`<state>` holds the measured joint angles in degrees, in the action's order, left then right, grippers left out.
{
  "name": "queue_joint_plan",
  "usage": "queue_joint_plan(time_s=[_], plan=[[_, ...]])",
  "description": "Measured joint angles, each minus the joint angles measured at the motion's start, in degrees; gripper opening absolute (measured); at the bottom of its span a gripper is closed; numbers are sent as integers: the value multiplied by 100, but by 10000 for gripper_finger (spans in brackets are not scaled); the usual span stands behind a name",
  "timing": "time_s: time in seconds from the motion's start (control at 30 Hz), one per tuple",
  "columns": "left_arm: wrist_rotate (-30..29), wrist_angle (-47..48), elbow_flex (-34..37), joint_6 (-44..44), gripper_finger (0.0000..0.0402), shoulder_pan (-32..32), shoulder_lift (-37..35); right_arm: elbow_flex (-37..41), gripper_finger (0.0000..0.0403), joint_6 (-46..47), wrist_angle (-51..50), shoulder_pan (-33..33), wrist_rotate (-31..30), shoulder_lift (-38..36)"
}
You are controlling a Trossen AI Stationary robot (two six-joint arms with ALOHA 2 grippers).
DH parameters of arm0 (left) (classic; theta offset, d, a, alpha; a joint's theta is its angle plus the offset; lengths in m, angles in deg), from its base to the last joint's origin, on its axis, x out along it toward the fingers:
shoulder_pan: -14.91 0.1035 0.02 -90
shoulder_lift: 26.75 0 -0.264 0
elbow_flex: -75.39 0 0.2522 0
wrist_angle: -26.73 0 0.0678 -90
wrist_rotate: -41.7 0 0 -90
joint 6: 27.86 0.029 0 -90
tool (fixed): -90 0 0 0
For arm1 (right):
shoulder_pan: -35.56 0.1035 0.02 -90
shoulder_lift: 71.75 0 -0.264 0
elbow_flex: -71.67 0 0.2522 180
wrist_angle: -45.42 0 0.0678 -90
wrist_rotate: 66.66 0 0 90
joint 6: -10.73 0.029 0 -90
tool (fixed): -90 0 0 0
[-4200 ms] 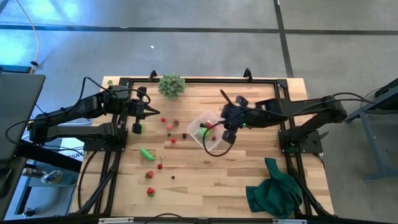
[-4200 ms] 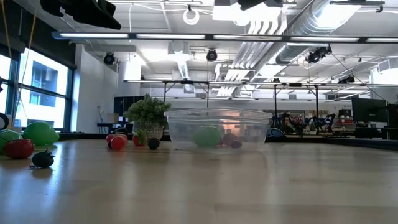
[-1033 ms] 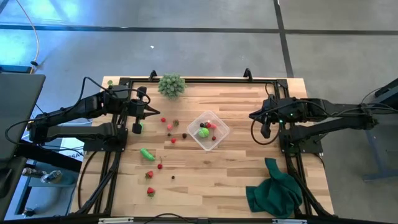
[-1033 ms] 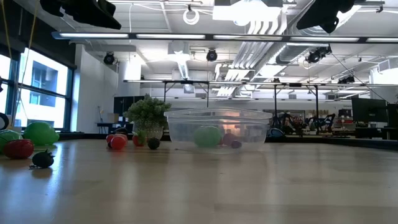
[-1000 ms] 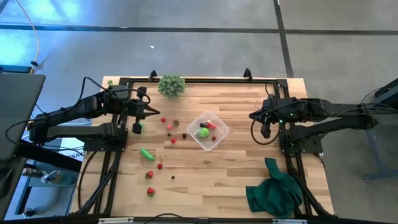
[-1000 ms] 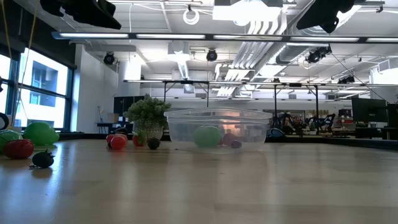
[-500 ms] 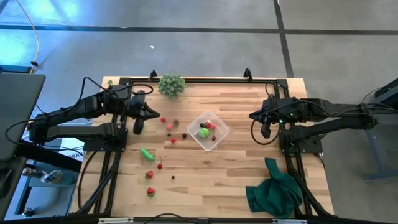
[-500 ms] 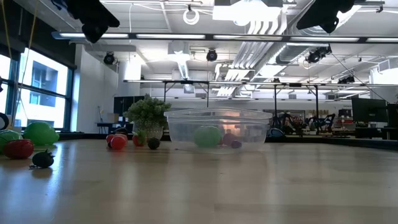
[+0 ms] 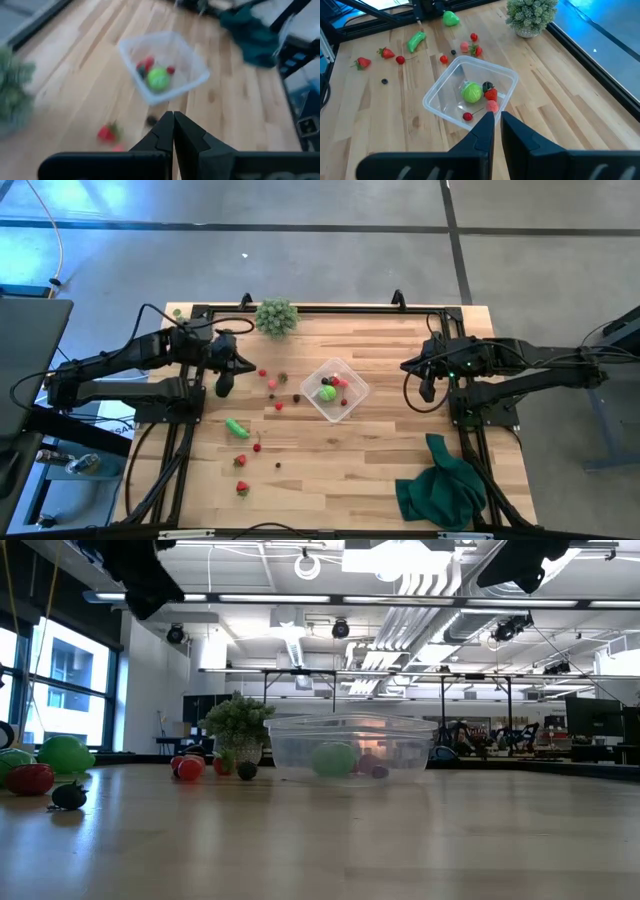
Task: Pick and placing Produce into tupperware
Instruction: Put the green pear into the transparent bin
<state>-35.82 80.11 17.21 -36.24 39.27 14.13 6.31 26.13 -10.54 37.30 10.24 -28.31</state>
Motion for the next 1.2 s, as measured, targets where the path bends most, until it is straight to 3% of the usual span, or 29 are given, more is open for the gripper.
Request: queue_joint_plan(time_s=[0.13,0.37,0.53,0.73,1.0,1.2], plan=[[-682,1303,-511,-96,1,0,36,0,25,3,0,0,0,0],[-2176,3810,-2153,-705,1,0,497,0,25,3,0,2,0,0],[-2414,5077,-2802,-1384,1,1,1041,0,25,2,0,0,0,0],[-2251,5040,-2450,-2040,1,0,1561,0,25,9,0,2,-1,0],[-2089,5009,-1399,-2925,1,2,2045,0,25,0,0,2,-2,0],[-1811,4901,-802,-3335,1,2,2083,0,25,4,0,2,-2,0]])
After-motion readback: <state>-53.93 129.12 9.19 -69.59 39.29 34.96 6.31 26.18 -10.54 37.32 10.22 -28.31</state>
